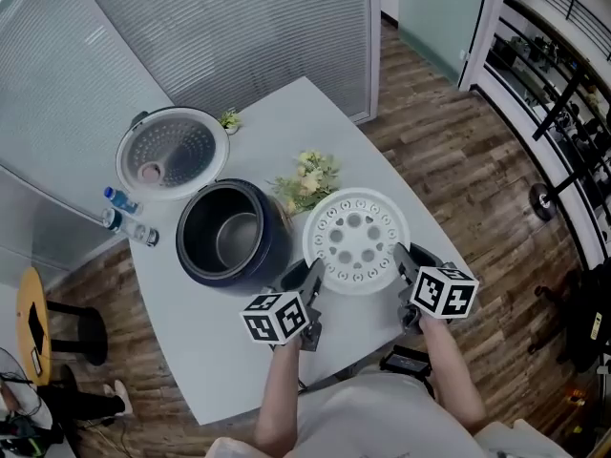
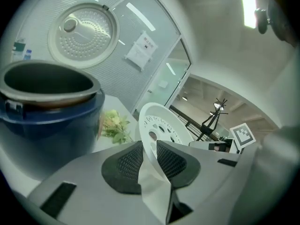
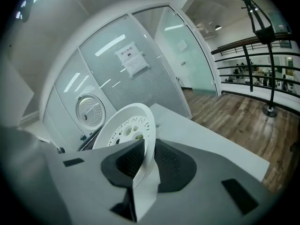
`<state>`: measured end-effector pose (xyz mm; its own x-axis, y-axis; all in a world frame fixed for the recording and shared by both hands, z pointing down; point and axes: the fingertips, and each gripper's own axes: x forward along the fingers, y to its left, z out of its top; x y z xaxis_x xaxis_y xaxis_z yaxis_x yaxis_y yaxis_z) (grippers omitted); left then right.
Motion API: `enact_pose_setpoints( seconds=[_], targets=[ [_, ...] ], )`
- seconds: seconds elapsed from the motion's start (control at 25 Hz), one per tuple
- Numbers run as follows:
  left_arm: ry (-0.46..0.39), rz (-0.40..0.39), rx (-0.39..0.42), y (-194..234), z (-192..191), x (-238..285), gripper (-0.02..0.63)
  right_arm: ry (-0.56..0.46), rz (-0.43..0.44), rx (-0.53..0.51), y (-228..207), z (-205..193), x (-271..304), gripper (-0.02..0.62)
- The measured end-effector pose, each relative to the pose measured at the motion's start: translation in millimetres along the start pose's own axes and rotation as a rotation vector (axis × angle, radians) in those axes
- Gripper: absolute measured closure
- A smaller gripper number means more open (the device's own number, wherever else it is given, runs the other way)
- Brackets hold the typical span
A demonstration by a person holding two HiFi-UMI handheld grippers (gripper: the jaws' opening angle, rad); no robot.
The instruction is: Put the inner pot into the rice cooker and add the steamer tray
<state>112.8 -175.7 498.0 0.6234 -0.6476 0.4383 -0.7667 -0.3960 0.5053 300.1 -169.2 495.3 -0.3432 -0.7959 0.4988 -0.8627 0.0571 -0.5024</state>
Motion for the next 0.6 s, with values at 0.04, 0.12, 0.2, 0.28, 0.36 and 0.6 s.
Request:
enact_pose_setpoints(
  seconds=[0.04,0.12,0.2,0.28,0.36,0.6],
  targets=[
    [-0.016,0.000,0.013,-2,8,-4,0.512,-0.015,0.013,0.001,5,5,-2,0.517],
    [-0.047,-0.004,0.031,-7,20,-11,0.512,-0.041,0.031,-0.002,14,14,-5,0.515],
    [-0.072,-0.006,0.037,-9,27,-18,0.512,-0.058,0.040,-0.017,22,21,-8,0.518],
    [-0.089,-0.003,0.032,-7,31,-24,0.512,-0.065,0.047,-0.040,31,28,-9,0.520],
    [-0.104,-0.002,0.023,-5,34,-27,0.512,-0.069,0.057,-0.058,38,33,-8,0.520],
    [-0.166,0.006,-0.027,10,50,-50,0.515,-0.068,0.118,-0.074,68,37,-2,0.518]
  ],
)
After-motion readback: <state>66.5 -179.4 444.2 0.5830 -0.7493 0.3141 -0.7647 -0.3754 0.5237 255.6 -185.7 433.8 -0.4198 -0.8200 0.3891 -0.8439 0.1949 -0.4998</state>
